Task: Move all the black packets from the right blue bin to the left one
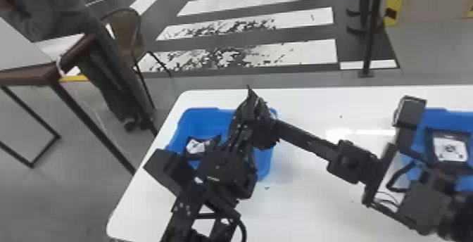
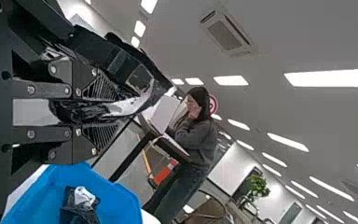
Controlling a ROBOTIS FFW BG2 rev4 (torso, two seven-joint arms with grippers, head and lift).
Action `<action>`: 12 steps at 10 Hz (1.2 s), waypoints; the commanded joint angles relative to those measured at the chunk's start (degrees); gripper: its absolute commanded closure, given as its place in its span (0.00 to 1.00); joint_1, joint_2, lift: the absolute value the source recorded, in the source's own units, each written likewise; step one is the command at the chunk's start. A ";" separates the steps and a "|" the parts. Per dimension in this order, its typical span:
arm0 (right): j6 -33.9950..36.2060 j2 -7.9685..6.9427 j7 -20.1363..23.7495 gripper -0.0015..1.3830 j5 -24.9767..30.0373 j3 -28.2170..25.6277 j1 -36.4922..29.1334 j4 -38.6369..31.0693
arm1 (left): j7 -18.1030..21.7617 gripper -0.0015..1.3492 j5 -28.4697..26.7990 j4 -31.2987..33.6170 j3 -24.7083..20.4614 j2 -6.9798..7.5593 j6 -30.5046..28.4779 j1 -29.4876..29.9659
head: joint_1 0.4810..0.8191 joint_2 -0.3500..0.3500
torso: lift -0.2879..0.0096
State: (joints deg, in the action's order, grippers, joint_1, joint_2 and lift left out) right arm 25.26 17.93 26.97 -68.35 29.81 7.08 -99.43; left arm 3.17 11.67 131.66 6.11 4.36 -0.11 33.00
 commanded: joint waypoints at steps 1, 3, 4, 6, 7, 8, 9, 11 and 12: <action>-2.20 0.00 0.01 0.25 0.02 -0.22 -0.47 1.21 | -0.36 0.89 -1.84 -0.39 -2.00 -0.50 0.68 -0.52 | 0.63 0.95 | 0.50; -3.05 -0.09 -0.08 0.06 2.65 -2.96 -2.29 1.49 | -1.76 0.89 -9.84 -3.62 -5.65 -1.99 1.52 -3.61 | 0.63 0.96 | 0.50; -3.05 -0.09 -0.08 0.08 3.68 -3.87 -2.86 1.77 | -2.29 0.89 -13.95 -7.84 -6.68 -2.17 1.10 -6.98 | 0.63 0.97 | 0.50; -3.05 -0.09 -0.08 0.08 4.48 -4.67 -3.00 2.05 | -2.55 0.89 -22.18 -18.25 -9.54 -2.96 2.36 -13.17 | 0.63 0.97 | 0.50; -3.05 0.00 0.01 0.08 4.82 -4.90 -3.00 2.19 | -2.91 0.89 -24.81 -22.89 -10.11 -3.04 4.47 -15.42 | 0.63 0.97 | 0.50; -2.91 0.00 0.01 0.08 4.93 -5.13 -3.14 2.19 | -3.26 0.87 -25.38 -28.37 -10.57 -3.13 8.97 -17.39 | 0.63 0.98 | 0.50; -3.05 0.00 -0.08 0.08 4.93 -5.13 -3.14 2.19 | -3.26 0.66 -20.92 -34.98 -10.45 -3.22 15.58 -18.66 | 0.63 0.98 | 0.50; -2.91 0.00 -0.08 0.07 8.25 -7.41 -4.26 0.51 | -2.47 0.05 -16.47 -36.67 -9.20 -3.22 19.66 -17.67 | 0.63 0.97 | 0.50; -2.91 -0.09 -0.16 0.08 11.90 -8.90 -4.69 -0.76 | 0.61 0.05 -13.50 -34.28 -9.20 -3.13 21.35 -17.11 | 0.63 0.97 | 0.50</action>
State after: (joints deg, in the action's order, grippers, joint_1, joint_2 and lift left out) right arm 22.36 17.91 26.84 -58.58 21.85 2.71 -99.45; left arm 3.29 -3.53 96.15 -3.20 1.16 20.17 15.50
